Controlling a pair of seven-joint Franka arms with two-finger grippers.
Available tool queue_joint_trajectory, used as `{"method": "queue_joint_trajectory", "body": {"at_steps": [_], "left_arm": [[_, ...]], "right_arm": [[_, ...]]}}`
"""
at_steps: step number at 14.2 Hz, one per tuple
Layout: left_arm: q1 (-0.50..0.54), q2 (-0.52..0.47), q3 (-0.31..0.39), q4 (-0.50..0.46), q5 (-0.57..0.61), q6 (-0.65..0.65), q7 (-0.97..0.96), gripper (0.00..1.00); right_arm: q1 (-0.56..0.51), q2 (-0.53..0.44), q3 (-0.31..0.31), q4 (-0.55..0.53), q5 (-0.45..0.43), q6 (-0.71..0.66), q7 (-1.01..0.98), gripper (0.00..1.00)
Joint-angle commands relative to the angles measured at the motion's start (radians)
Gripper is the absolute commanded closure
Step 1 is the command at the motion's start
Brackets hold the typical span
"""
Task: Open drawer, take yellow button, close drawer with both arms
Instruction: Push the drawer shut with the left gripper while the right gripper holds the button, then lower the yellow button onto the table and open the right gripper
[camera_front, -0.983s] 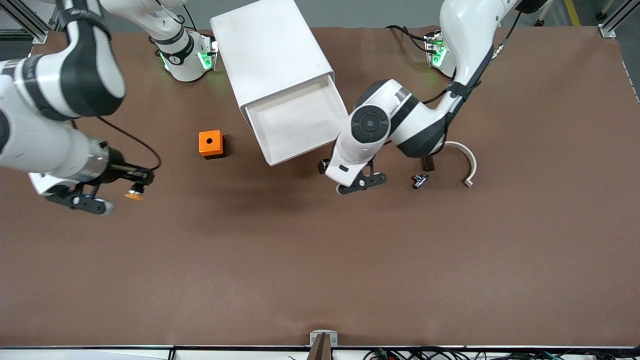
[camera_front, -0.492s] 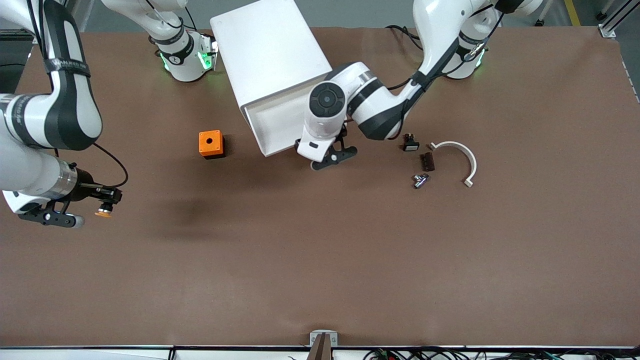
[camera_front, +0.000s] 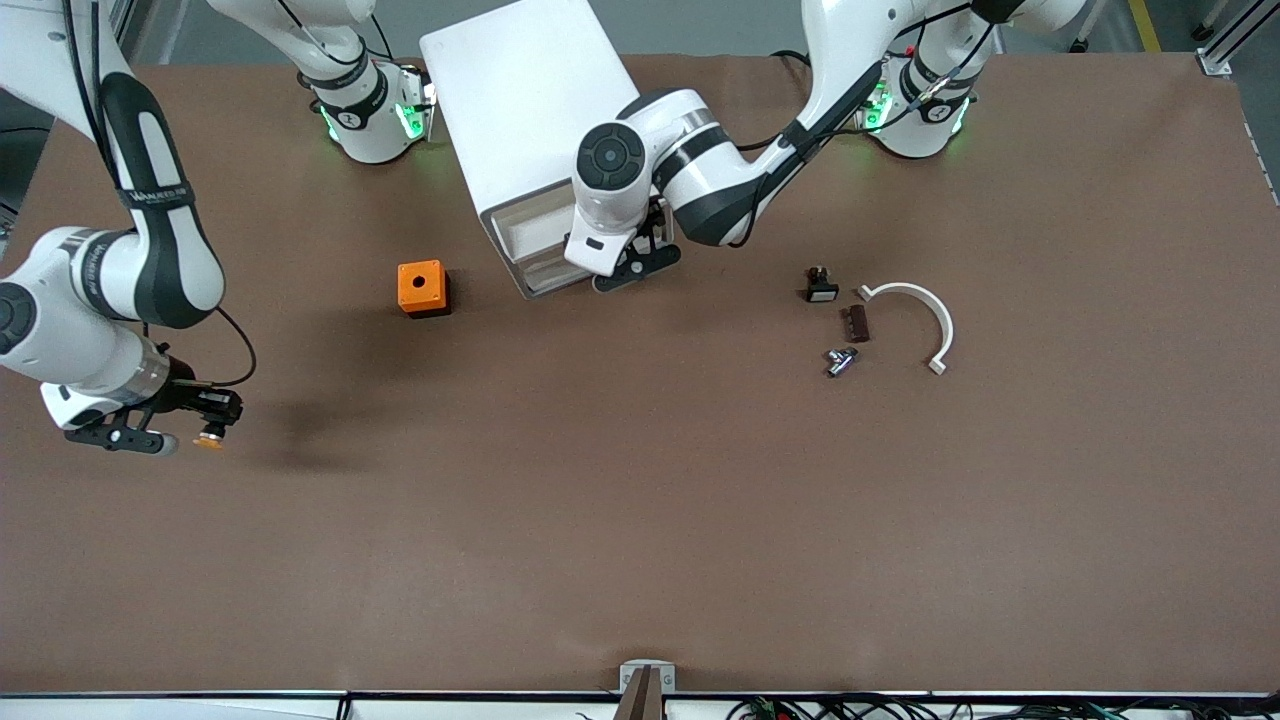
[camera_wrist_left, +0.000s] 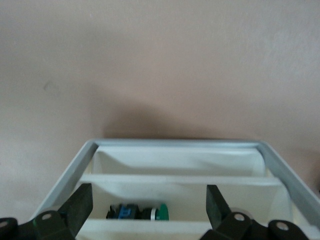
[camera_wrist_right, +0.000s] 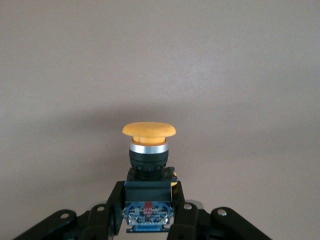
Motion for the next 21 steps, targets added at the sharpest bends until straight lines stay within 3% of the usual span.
{"method": "queue_joint_trajectory", "body": {"at_steps": [1,12,13,14,18,21], "left_arm": [[0.006,-0.015,-0.043,-0.02,0.003,0.0,-0.034,0.0],[0.024,-0.02,-0.032,-0.011,0.037,0.002,-0.032,0.0],[0.041,-0.02,-0.017,-0.003,0.061,0.0,-0.035,0.0],[0.062,-0.023,-0.009,0.004,0.087,0.0,-0.037,0.0],[0.232,-0.049,-0.001,0.012,0.231,-0.002,-0.035,0.0],[0.372,-0.079,-0.001,0.021,0.276,-0.002,0.072,0.0]], "right_arm": [[-0.02,0.047,0.023,-0.003,-0.021,0.051,-0.007,1.0],[-0.049,0.189,0.023,0.001,-0.048,0.236,-0.074,1.0],[-0.052,0.19,0.023,0.004,-0.048,0.234,-0.103,0.72],[-0.054,0.19,0.023,0.01,-0.048,0.233,-0.112,0.01],[-0.052,0.173,0.023,0.017,-0.046,0.223,-0.114,0.0],[-0.048,0.119,0.025,0.023,-0.046,0.133,-0.111,0.0]]}}
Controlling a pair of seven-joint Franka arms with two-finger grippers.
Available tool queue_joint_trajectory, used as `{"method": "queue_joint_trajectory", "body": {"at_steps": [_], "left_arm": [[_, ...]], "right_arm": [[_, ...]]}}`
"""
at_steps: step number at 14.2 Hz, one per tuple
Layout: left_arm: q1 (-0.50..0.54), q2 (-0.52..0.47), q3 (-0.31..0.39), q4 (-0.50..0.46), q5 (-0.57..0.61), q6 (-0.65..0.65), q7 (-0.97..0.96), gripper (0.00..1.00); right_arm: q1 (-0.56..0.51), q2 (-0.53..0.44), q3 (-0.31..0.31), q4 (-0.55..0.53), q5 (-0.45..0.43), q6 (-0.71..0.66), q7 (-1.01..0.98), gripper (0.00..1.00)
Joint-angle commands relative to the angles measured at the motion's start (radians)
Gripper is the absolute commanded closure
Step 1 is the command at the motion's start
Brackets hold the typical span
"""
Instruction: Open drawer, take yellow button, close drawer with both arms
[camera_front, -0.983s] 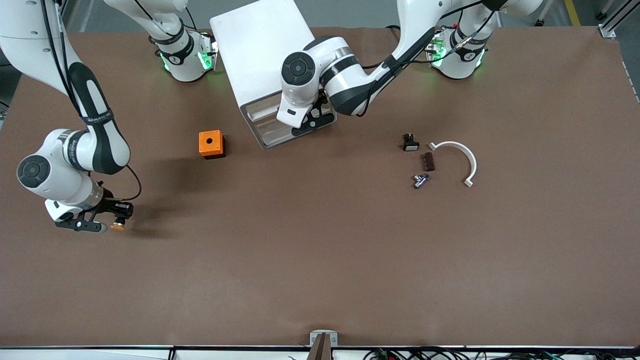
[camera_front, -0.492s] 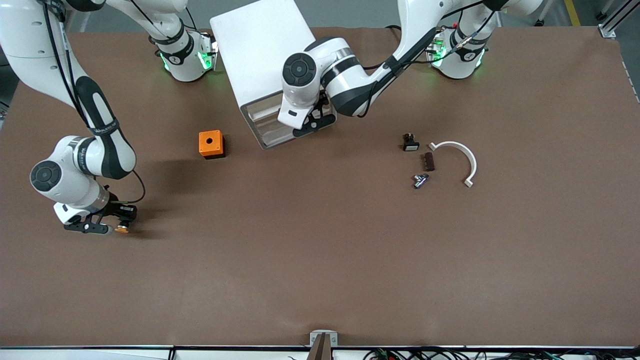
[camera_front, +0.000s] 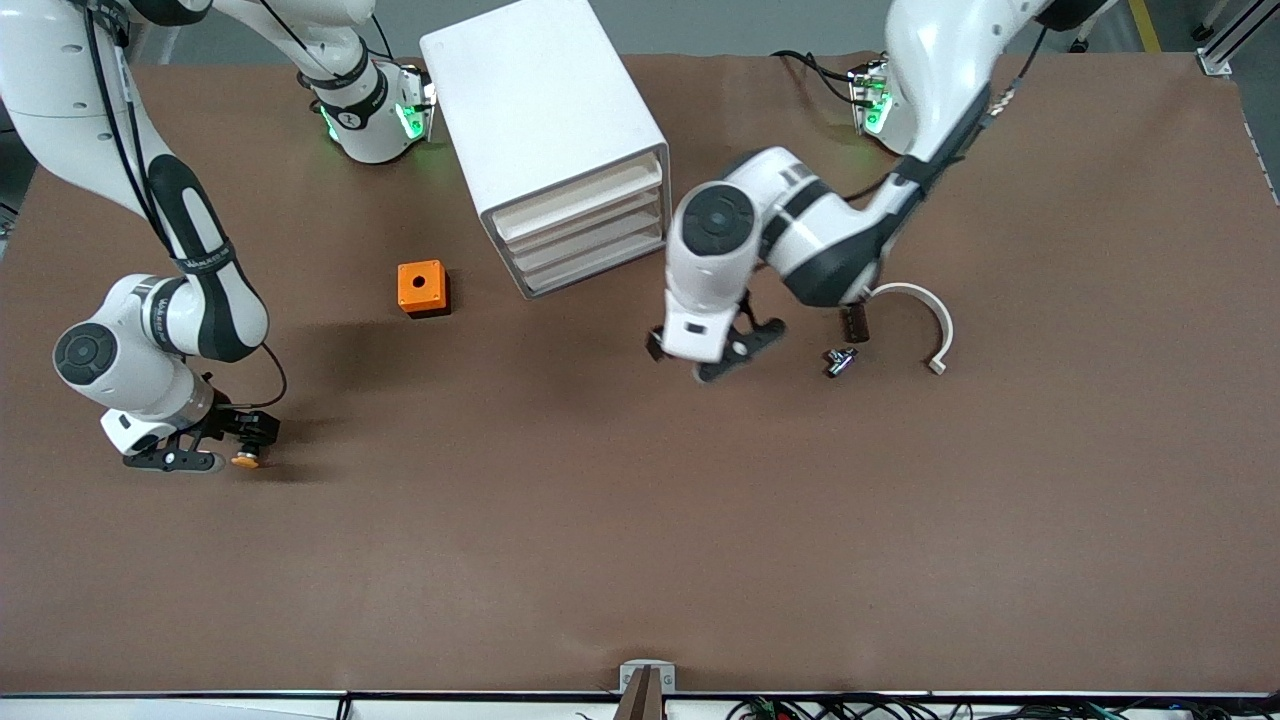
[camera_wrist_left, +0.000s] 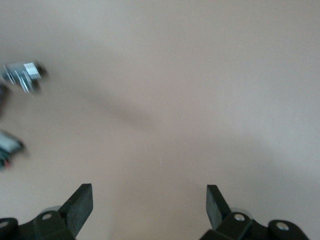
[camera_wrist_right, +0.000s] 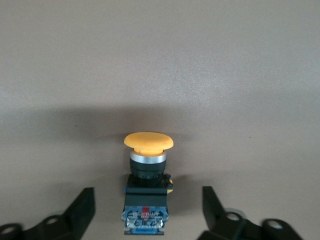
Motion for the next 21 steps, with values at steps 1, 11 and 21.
{"method": "queue_joint_trajectory", "body": {"at_steps": [1,11,21], "left_arm": [[0.114,-0.045,-0.009,-0.006,0.027,-0.004,0.11,0.0],[0.466,-0.188,-0.015,0.015,0.011,-0.095,0.558,0.0],[0.518,-0.406,0.084,0.066,-0.149,-0.349,1.002,0.0]], "right_arm": [[-0.02,-0.089,0.02,0.005,-0.016,-0.126,-0.006,0.0],[0.052,-0.404,0.029,0.269,0.059,-0.9,0.078,0.0],[0.032,-0.392,0.018,0.565,0.067,-1.127,0.091,0.0]]}}
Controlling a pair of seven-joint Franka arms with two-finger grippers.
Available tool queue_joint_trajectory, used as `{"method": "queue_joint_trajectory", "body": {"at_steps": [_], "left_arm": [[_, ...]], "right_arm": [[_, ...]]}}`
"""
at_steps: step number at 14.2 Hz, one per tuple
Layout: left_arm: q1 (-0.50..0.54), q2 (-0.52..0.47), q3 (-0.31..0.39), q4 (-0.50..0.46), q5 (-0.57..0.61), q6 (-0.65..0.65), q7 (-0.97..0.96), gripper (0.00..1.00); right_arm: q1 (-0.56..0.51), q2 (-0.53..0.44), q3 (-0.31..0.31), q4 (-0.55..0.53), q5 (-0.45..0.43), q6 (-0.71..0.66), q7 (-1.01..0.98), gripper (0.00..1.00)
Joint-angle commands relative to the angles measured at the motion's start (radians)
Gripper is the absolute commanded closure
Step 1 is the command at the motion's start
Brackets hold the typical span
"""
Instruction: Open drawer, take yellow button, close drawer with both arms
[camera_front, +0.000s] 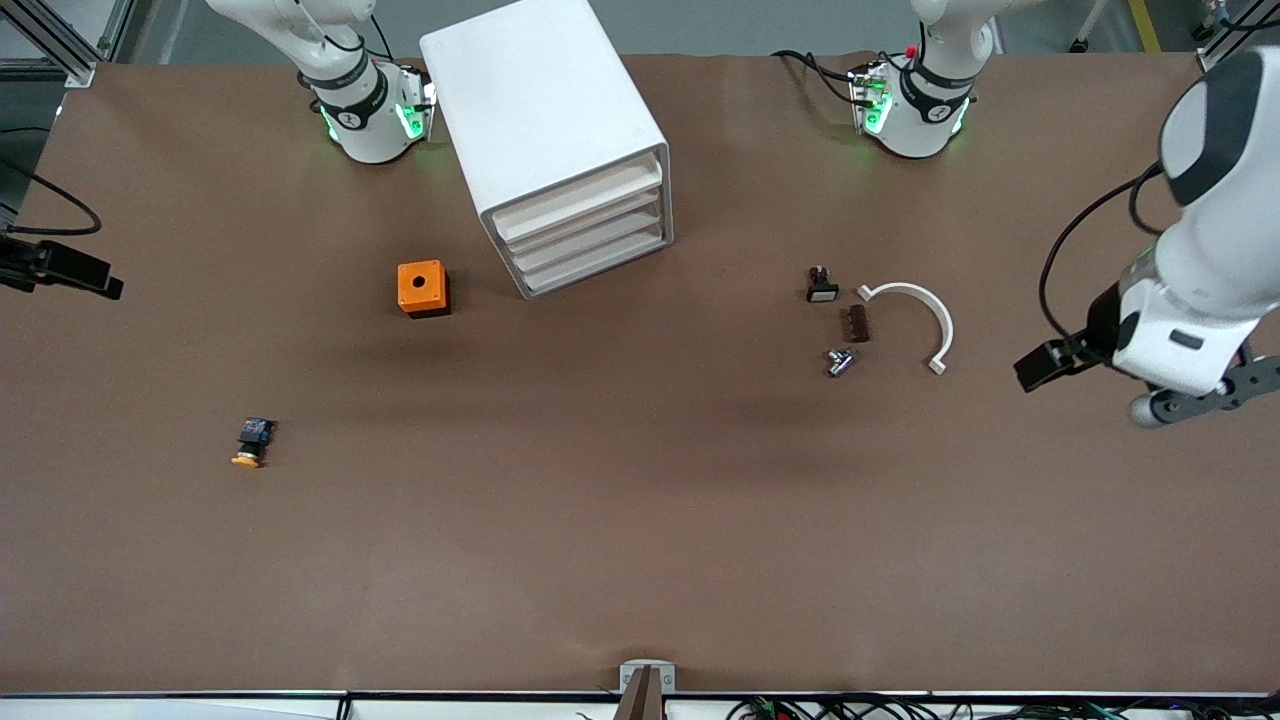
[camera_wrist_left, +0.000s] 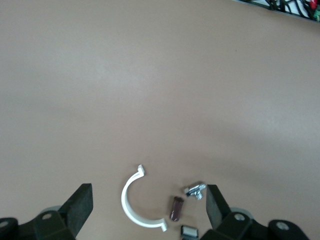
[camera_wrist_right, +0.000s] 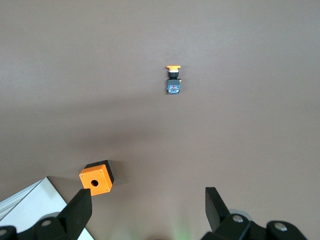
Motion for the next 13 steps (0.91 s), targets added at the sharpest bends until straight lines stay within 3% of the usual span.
{"method": "queue_joint_trajectory", "body": {"at_steps": [1,3,4,9,11,13], "left_arm": [[-0.051,-0.08,0.133,-0.008,-0.096,-0.054,0.135,0.0],[-0.155,-0.117,0.276,-0.016,-0.129,-0.08,0.241,0.0],[-0.194,-0.128,0.307,-0.022,-0.13,-0.115,0.279,0.0],[-0.272,-0.254,0.377,-0.14,-0.135,-0.143,0.288,0.0],[-0.303,-0.307,0.429,-0.194,-0.193,-0.141,0.289,0.0],[-0.315,-0.347,0.439,-0.228,-0.209,-0.14,0.289,0.0]], "right_arm": [[-0.023,0.023,0.007,0.037,0.041,-0.034,0.018,0.0],[-0.002,0.001,0.015,0.028,0.031,-0.073,0.033,0.0],[0.016,-0.015,0.015,0.025,0.014,-0.077,0.089,0.0],[0.021,-0.114,0.015,-0.029,0.008,-0.07,0.089,0.0],[0.023,-0.137,0.015,-0.038,0.008,-0.059,0.059,0.0],[0.027,-0.158,0.015,-0.059,0.006,-0.05,0.046,0.0]]}}
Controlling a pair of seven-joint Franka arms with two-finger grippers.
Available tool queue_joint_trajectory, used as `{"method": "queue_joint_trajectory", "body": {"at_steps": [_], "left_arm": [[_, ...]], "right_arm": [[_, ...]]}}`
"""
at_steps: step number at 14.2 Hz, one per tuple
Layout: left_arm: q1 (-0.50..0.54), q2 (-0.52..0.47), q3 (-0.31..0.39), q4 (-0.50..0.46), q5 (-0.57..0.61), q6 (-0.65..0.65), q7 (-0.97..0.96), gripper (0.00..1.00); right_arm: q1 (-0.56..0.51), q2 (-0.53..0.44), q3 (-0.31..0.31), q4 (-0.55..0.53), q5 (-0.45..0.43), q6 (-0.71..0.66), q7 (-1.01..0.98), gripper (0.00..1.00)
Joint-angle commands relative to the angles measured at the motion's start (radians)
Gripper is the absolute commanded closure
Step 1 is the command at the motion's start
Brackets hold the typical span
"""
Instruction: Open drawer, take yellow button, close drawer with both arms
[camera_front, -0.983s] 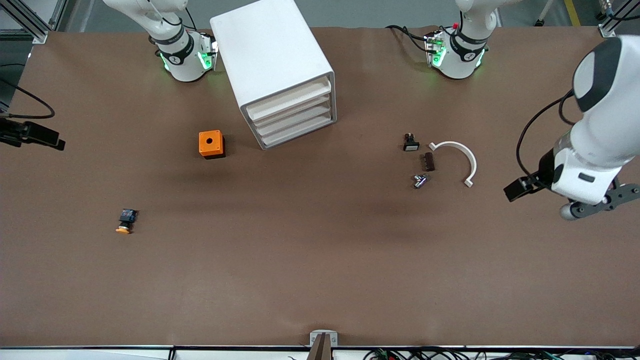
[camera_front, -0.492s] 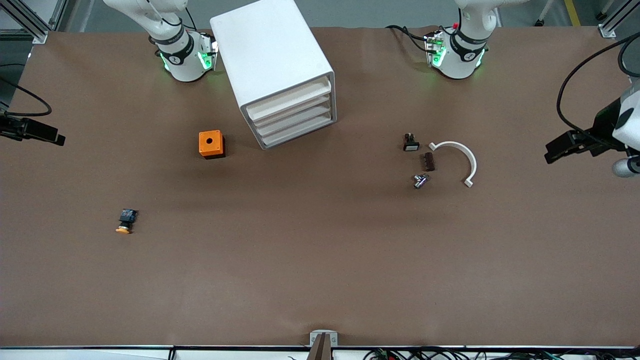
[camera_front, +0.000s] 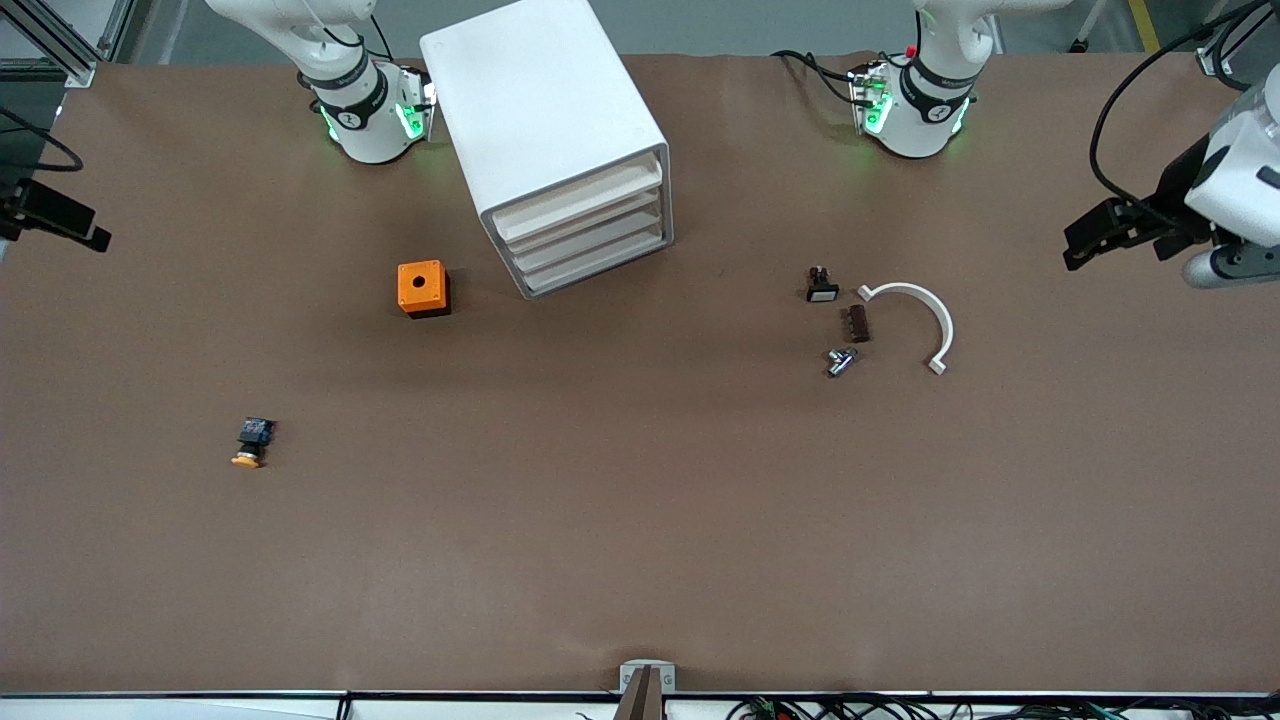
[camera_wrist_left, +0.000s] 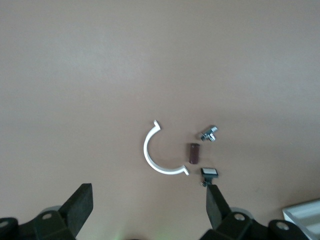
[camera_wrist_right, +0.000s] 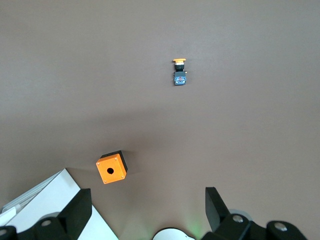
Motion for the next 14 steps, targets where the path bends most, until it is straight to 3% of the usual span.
{"method": "queue_joint_trajectory", "body": {"at_steps": [1,4,14], "left_arm": [[-0.035,-0.075,0.032,-0.076,-0.019,0.009,0.016,0.0],[-0.051,-0.084,0.034,-0.097,-0.011,0.022,0.016,0.0],[-0.043,-0.084,0.013,-0.094,0.026,0.02,0.018,0.0]], "right_arm": [[0.003,-0.064,0.003,-0.086,-0.012,0.042,-0.031,0.0],[0.0,-0.15,-0.003,-0.191,-0.017,0.107,-0.095,0.0],[-0.003,-0.206,-0.006,-0.269,-0.031,0.142,-0.104,0.0]]}}
